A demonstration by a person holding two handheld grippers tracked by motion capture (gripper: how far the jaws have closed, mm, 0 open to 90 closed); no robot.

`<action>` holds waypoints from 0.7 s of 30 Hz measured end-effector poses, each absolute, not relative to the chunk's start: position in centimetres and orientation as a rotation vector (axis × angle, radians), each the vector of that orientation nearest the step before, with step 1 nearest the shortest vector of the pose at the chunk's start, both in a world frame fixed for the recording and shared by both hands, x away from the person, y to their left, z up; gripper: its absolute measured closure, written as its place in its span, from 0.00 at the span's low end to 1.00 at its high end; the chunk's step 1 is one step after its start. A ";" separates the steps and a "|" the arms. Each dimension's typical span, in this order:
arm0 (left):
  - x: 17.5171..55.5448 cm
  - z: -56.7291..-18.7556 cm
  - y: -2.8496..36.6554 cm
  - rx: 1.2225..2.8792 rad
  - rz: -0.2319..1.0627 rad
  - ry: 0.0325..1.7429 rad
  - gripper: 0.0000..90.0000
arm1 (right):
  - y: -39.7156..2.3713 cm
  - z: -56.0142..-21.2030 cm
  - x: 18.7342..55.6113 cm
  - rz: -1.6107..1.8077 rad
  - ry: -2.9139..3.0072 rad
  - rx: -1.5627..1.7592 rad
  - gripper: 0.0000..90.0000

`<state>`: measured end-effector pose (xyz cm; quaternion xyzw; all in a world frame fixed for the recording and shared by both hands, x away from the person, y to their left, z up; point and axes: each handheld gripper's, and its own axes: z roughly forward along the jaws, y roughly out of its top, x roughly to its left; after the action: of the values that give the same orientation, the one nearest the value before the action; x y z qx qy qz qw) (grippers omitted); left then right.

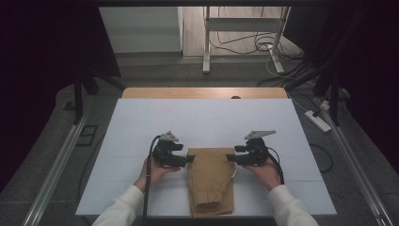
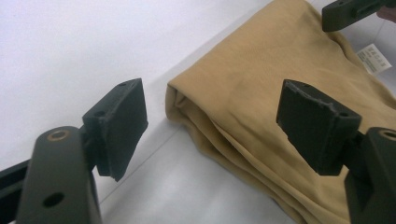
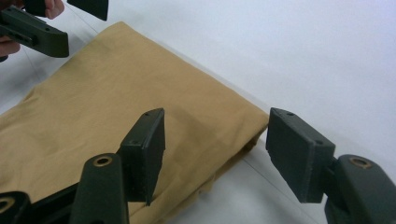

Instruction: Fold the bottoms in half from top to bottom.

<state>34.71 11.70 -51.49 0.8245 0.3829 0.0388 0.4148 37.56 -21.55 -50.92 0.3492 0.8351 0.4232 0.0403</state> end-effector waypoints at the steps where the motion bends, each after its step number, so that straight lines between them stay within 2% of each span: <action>1: 34.8 -51.5 11.6 2.072 0.098 0.964 0.26 | -21.5 -50.9 37.7 1.290 2.561 1.063 0.42; 21: 36.7 -52.9 10.2 2.136 0.065 0.987 0.24 | -20.8 -52.3 39.0 1.248 2.586 1.109 0.40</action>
<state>36.71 10.19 -52.92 0.8380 0.3870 0.0257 0.3838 38.95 -20.81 -52.32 0.3602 0.8397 0.4052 0.0319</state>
